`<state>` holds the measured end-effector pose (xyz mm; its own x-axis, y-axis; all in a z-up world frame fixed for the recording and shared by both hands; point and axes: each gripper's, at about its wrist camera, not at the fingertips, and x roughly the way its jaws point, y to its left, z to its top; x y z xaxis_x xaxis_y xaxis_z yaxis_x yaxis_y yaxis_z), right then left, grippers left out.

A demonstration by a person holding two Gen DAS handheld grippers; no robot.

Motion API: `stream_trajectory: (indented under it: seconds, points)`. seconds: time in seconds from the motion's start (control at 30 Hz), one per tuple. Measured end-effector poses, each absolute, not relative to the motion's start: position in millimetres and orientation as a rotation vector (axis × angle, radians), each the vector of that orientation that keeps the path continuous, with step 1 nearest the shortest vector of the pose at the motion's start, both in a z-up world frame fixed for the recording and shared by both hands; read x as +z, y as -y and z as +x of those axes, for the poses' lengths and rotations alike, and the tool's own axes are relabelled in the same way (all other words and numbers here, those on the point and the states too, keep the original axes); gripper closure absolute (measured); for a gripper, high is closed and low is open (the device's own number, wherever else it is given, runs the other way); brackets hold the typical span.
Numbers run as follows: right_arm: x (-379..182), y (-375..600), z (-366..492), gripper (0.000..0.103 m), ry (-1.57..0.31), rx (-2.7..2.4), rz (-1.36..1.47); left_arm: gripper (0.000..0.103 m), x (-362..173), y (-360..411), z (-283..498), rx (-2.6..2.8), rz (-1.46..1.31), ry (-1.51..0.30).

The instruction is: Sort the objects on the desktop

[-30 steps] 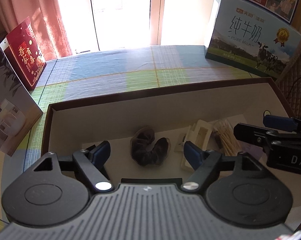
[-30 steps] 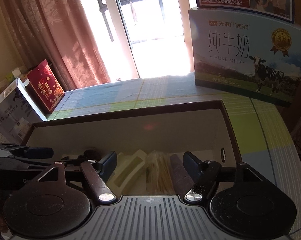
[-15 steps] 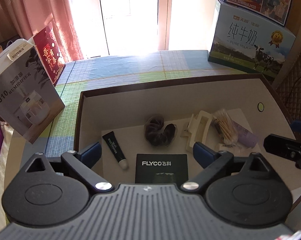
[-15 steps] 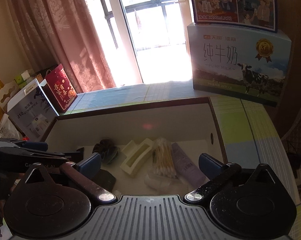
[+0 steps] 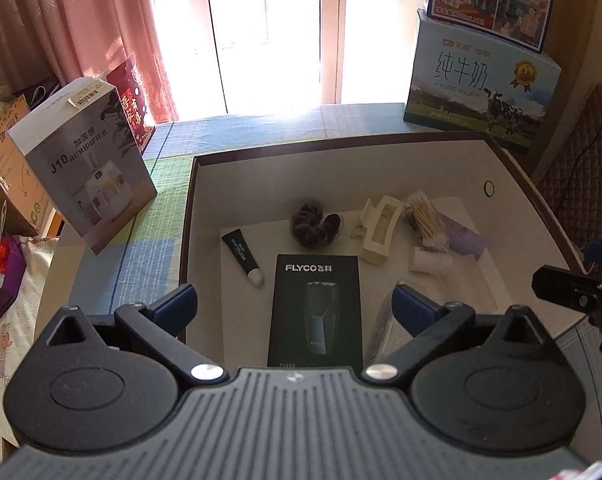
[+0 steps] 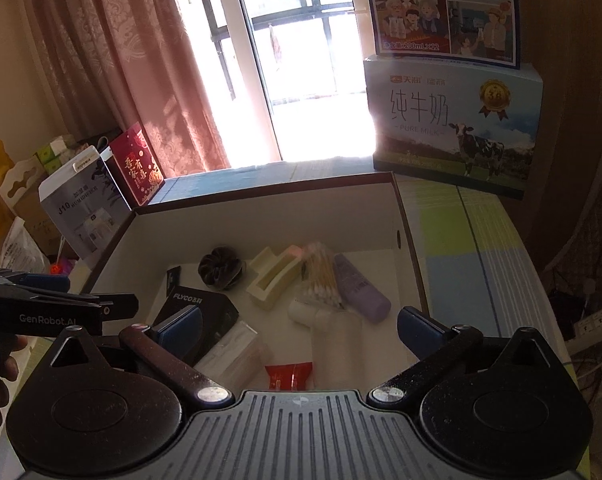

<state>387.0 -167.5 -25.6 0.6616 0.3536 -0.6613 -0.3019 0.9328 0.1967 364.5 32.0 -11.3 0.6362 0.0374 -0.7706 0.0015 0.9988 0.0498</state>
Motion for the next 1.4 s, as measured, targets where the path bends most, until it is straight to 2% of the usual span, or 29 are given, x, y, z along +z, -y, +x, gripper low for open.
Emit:
stream_trajectory:
  seconds: [0.7,1.4]
  points:
    - [-5.1,177.7,298.8,0.002,-0.735,0.384,0.033,0.001,21.3,-21.6,263.3,0.025,0.046,-0.839]
    - [-2.6,182.7,232.6,0.002,-0.727,0.423,-0.004,0.001,30.8,-11.2,201.5,0.057,0.047,-0.826]
